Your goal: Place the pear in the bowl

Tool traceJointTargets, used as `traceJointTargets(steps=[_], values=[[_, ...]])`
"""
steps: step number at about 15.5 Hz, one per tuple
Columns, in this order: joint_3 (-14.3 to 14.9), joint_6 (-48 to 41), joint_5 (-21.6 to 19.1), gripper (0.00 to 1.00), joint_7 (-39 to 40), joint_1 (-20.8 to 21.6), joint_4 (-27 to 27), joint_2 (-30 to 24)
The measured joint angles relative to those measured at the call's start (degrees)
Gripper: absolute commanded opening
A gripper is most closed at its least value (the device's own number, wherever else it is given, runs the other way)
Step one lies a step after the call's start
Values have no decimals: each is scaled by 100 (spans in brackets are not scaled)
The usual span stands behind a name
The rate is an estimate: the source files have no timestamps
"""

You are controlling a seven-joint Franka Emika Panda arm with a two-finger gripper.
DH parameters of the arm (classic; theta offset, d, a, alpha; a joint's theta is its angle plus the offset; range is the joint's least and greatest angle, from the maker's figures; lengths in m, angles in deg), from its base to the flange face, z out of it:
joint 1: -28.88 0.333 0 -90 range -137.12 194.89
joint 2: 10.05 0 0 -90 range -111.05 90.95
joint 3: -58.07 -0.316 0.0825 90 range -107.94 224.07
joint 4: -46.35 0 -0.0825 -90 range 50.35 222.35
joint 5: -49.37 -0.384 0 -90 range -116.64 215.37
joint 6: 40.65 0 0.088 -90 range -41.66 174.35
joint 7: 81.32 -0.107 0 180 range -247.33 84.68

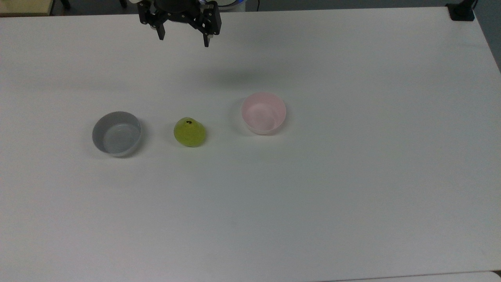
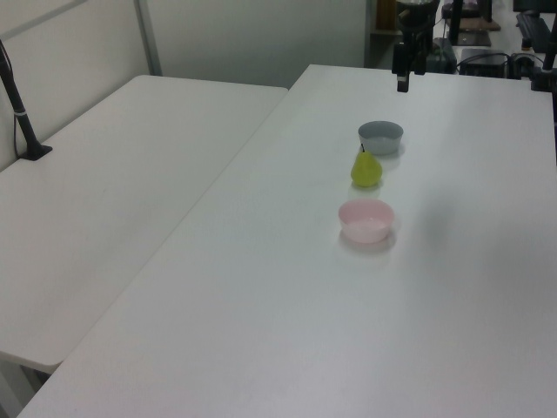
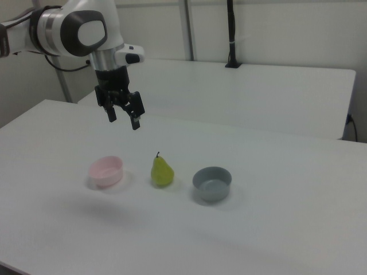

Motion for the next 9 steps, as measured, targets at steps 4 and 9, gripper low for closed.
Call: traceJointTargets(steps=[4, 9], values=[[0, 0, 0, 100, -19, 0, -17, 84], [0, 0, 0, 100, -18, 0, -17, 145]])
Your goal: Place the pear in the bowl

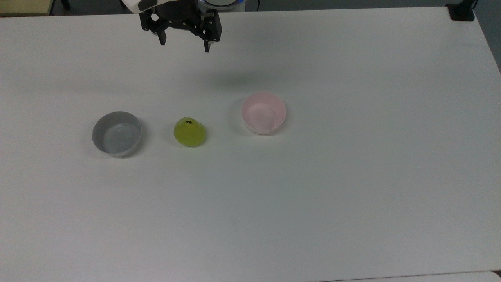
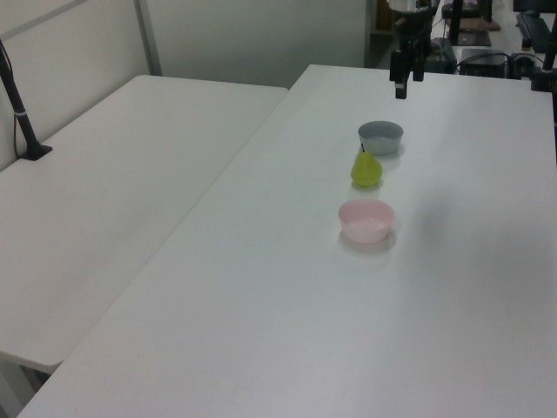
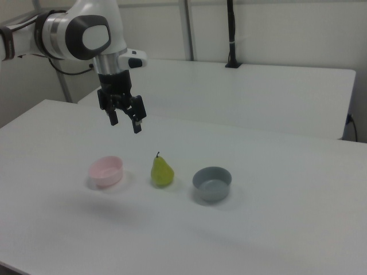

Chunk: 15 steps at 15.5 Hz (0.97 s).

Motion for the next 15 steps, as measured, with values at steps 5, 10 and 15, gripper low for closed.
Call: traceJointTargets(steps=[5, 10, 15], values=[[0, 0, 0, 100, 0, -2, -10, 4], [-1, -1, -1, 100, 0, -3, -123, 1], [-54, -22, -1, 100, 0, 45, -132, 0]])
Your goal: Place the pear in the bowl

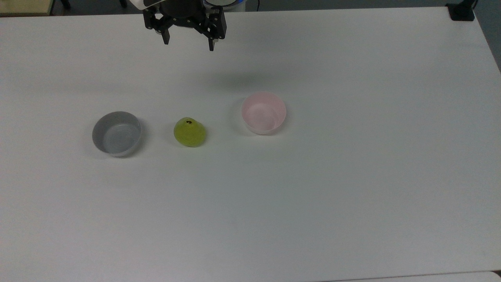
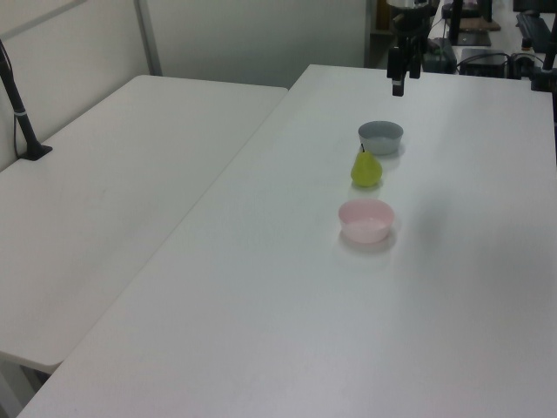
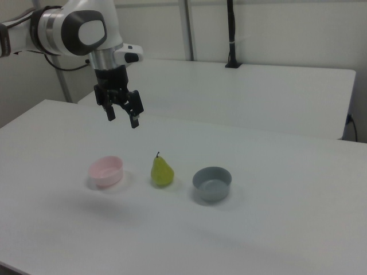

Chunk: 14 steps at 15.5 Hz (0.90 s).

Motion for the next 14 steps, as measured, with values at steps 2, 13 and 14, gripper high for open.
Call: traceJointTargets(steps=[2, 13, 14], values=[[0, 0, 0, 100, 43, -1, -16, 1], [31, 973, 0, 100, 642, 7, -154, 597], [99, 1151, 0, 100, 817, 55, -152, 763]])
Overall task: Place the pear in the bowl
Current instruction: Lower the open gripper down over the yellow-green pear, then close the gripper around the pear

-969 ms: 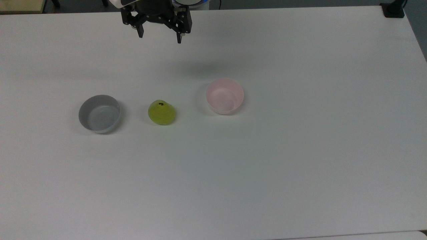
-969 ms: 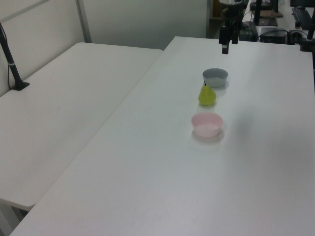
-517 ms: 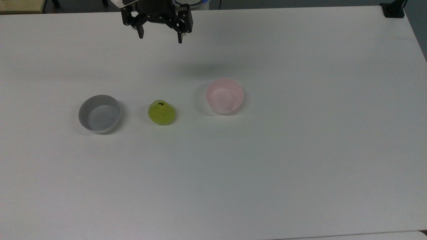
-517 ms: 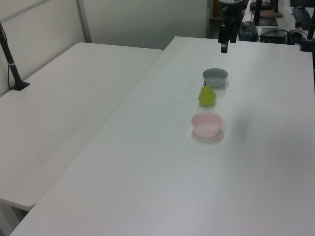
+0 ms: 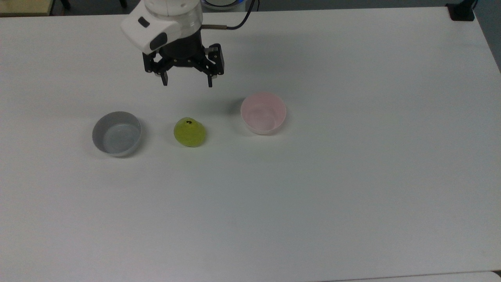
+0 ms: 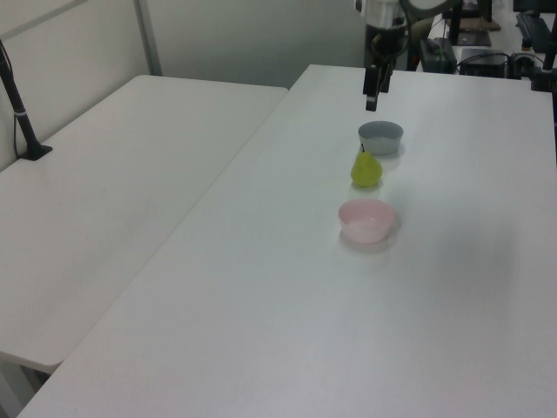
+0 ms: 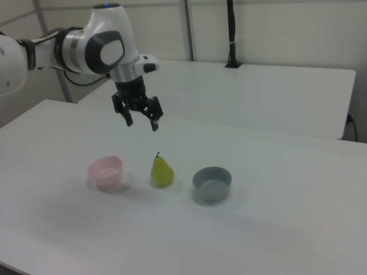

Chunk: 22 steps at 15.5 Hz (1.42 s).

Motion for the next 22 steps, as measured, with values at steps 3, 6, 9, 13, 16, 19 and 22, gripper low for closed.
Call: traceJointTargets(steps=[3, 6, 9, 13, 16, 19, 22], values=[[156, 385, 1, 100, 291, 155, 27, 349], [203, 610, 30, 100, 552, 237, 61, 714], [212, 823, 140, 100, 768, 264, 172, 947], [251, 991, 461, 100, 824, 315, 271, 1208], [305, 1104, 627, 100, 974, 317, 340, 1331], [386, 1360, 685, 100, 1184, 319, 512, 1370], [407, 1453, 784, 92, 1239, 321, 620, 1383]])
